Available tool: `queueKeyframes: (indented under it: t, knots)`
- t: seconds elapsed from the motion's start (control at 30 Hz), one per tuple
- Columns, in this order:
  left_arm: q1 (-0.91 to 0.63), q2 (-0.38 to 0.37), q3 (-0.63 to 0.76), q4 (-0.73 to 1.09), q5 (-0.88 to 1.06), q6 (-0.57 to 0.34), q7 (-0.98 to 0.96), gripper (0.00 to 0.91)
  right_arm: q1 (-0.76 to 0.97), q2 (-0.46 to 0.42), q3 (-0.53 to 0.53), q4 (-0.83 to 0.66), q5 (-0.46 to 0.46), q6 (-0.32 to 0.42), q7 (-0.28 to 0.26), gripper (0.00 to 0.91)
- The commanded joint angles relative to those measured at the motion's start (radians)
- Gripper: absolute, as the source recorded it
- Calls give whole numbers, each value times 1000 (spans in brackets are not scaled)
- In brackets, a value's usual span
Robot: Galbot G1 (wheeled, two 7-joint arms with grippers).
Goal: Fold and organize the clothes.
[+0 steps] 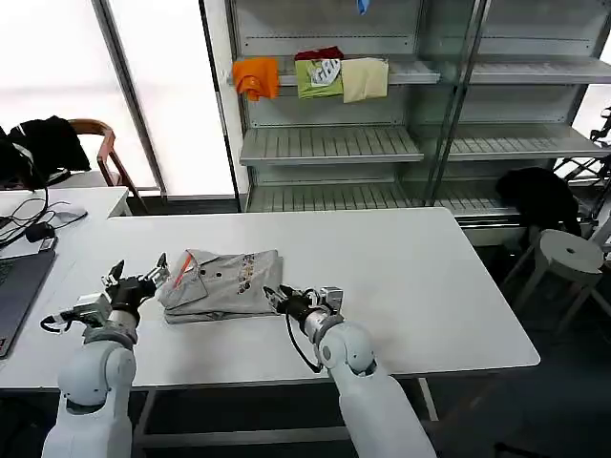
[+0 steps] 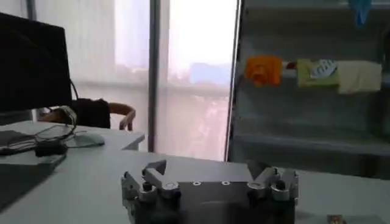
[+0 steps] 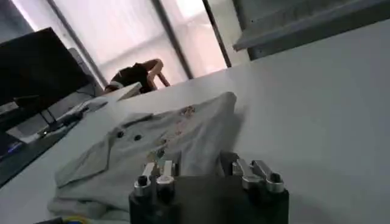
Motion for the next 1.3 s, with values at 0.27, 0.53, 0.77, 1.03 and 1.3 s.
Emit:
queueKeyframes:
  t: [0.27,0.53,0.77,1.03,1.3]
  knots:
    - [42,10,-67,2,-56,6,1,907,4,49,12,34,-5,-8,57,0]
    - [57,11,-70,8,-61,-1,3,907,-34,-45,83,172,-31,-16,60,0]
    - [56,5,-56,11,-58,1,6,907,-119,-184,125,258,-29,-14,25,0]
    - [58,-1,-44,14,-56,2,9,907,-110,-55,109,175,8,-7,-90,907]
    - [79,6,-62,6,-63,0,12,907,-33,38,70,18,-109,-7,-66,907]
